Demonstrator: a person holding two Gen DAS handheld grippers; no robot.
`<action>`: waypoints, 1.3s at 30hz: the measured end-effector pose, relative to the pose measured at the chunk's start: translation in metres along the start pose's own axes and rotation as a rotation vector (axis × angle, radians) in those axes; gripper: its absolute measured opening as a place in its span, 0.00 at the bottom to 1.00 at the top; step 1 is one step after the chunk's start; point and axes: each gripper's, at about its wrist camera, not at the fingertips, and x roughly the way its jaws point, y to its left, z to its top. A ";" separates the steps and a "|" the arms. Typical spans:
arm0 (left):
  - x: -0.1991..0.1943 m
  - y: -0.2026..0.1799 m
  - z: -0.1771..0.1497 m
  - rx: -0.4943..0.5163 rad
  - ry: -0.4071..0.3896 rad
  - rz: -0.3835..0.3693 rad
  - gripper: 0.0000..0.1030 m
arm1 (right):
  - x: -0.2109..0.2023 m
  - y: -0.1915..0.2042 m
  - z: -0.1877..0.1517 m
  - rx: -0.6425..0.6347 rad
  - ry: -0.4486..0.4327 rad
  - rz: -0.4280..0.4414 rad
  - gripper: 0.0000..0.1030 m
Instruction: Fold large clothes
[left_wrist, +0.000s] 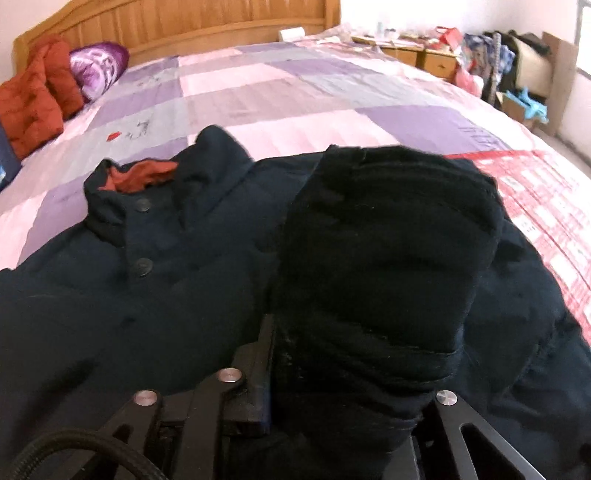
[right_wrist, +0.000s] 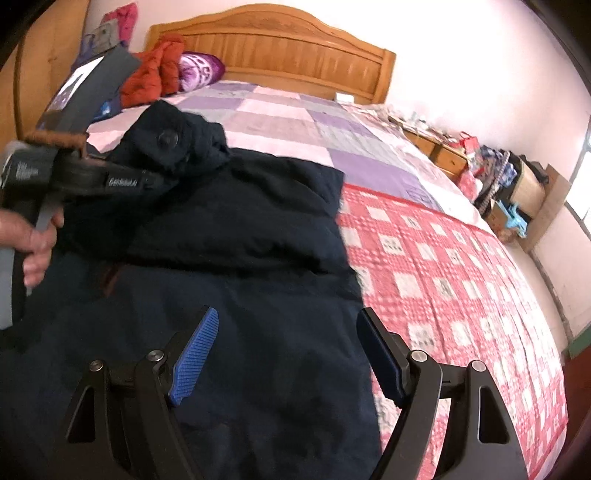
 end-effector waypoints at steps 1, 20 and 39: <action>-0.003 -0.008 0.001 0.008 -0.004 -0.010 0.31 | 0.000 -0.003 -0.002 0.008 0.005 -0.004 0.78; -0.120 0.097 -0.039 -0.154 -0.152 -0.154 0.66 | 0.014 0.020 0.022 0.076 0.018 0.036 0.81; -0.064 0.203 -0.053 -0.310 -0.031 0.171 0.69 | 0.030 0.042 0.059 0.131 0.000 0.071 0.81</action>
